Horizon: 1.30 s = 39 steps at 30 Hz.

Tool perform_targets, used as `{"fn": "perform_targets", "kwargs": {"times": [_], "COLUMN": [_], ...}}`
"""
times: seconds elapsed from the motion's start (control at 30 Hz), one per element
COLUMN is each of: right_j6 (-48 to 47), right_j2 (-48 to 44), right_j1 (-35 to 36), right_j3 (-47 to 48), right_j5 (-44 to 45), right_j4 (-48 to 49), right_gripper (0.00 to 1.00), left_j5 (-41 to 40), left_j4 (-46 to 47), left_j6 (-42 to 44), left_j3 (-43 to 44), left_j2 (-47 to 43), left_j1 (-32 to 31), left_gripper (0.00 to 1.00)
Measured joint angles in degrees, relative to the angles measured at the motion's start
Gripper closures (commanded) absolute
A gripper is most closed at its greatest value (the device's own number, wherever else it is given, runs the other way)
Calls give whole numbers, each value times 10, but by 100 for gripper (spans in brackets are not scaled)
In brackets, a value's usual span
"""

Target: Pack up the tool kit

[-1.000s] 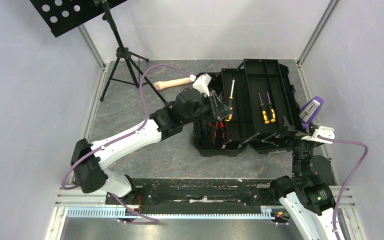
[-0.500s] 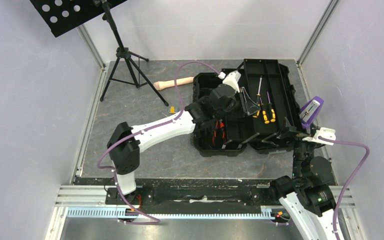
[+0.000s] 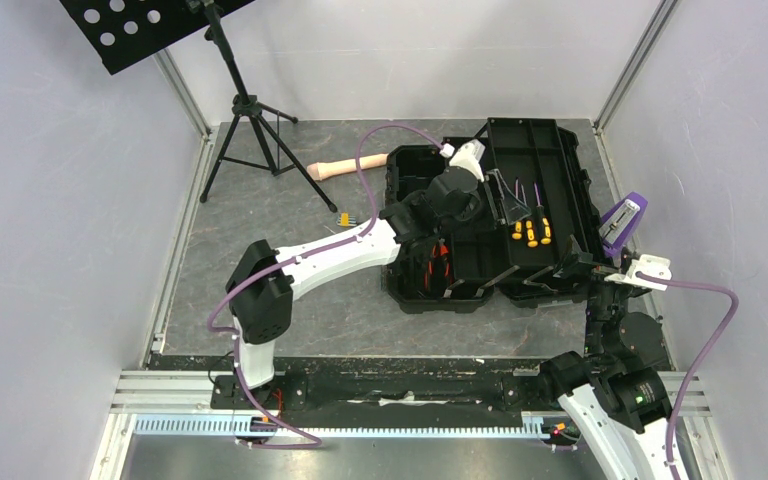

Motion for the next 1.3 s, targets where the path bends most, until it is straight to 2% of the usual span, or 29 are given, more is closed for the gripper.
{"fn": "perform_targets", "kwargs": {"times": [0.17, 0.4, 0.63, 0.77, 0.93, 1.13, 1.3], "right_j6": [0, 0, -3, -3, -2, -2, -2], "right_j2": [0, 0, -1, -4, -5, -3, -1], "right_j1": [0, 0, 0, 0, 0, 0, 0], "right_j3": [0, 0, 0, 0, 0, 0, 0], "right_j5": [0, 0, 0, 0, -1, -2, -8], "right_j4": [0, 0, -1, -2, -2, 0, 0], "right_gripper": [2, 2, 2, 2, 2, 2, 2], "left_j5": [-3, -21, -106, -178, -229, -240, -240], "left_j4": [10, 8, -62, -108, -170, -240, -256], "left_j6": [-4, -2, 79, 122, 147, 153, 152], "left_j3": [1, -5, -50, -113, -213, -291, -301], "left_j2": [0, -16, -122, -215, -306, -313, -260], "left_j1": [0, 0, 18, 62, 161, 253, 291], "left_gripper": [33, 31, 23, 21, 19, 14, 11]}}
